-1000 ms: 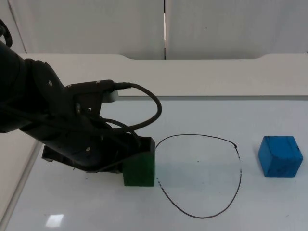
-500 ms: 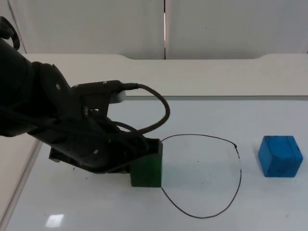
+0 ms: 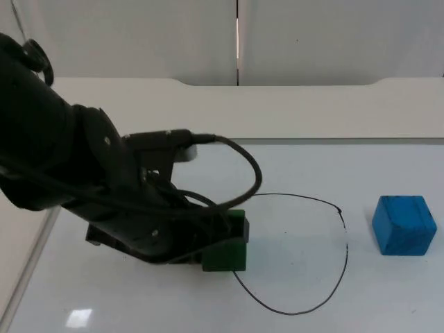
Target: Push the two cubes into the marked area.
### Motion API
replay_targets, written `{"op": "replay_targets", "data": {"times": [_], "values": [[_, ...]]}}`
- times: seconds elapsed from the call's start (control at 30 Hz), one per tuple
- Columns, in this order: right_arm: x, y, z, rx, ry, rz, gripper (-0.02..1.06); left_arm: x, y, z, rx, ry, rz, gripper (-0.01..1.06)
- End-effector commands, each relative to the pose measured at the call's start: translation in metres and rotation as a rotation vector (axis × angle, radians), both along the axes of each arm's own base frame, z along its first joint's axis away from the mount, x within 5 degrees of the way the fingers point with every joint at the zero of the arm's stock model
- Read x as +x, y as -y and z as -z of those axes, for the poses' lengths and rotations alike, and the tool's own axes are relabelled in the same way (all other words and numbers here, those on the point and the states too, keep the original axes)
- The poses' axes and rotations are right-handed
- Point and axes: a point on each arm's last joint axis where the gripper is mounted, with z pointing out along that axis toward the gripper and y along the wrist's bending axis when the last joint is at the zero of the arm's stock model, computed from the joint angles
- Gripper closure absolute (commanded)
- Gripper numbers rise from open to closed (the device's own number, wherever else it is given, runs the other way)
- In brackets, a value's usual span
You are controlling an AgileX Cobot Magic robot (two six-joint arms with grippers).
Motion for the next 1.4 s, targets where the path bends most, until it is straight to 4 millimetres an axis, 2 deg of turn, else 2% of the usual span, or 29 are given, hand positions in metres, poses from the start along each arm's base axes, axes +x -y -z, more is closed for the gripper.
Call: {"op": "replay_targets", "data": {"times": [0.0, 0.13, 0.57, 0.9, 1.23, 1.3, 1.37], "values": [[0.0, 0.0, 0.0, 0.006, 0.009, -0.001, 0.0, -0.001, 0.006, 0.004, -0.008, -0.015, -0.013, 1.05], [0.0, 0.0, 0.0, 0.006, 0.009, -0.001, 0.0, -0.001, 0.012, 0.008, -0.008, -0.03, -0.002, 1.05], [0.0, 0.0, 0.0, 0.006, 0.009, -0.001, 0.0, 0.013, 0.026, -0.005, -0.055, -0.001, 0.017, 1.05], [0.0, 0.0, 0.0, 0.006, 0.007, -0.001, 0.0, 0.005, 0.035, -0.005, -0.056, -0.007, 0.05, 1.05], [0.0, 0.0, 0.0, 0.006, 0.007, -0.001, 0.0, 0.007, 0.034, -0.005, -0.047, 0.007, 0.067, 1.05], [0.0, 0.0, 0.0, 0.006, 0.007, -0.001, 0.02, 0.007, 0.034, -0.005, -0.041, 0.01, 0.08, 1.05], [0.0, 0.0, 0.0, 0.006, 0.009, -0.001, 0.1, 0.006, 0.034, -0.005, -0.039, 0.007, 0.085, 1.05]]}}
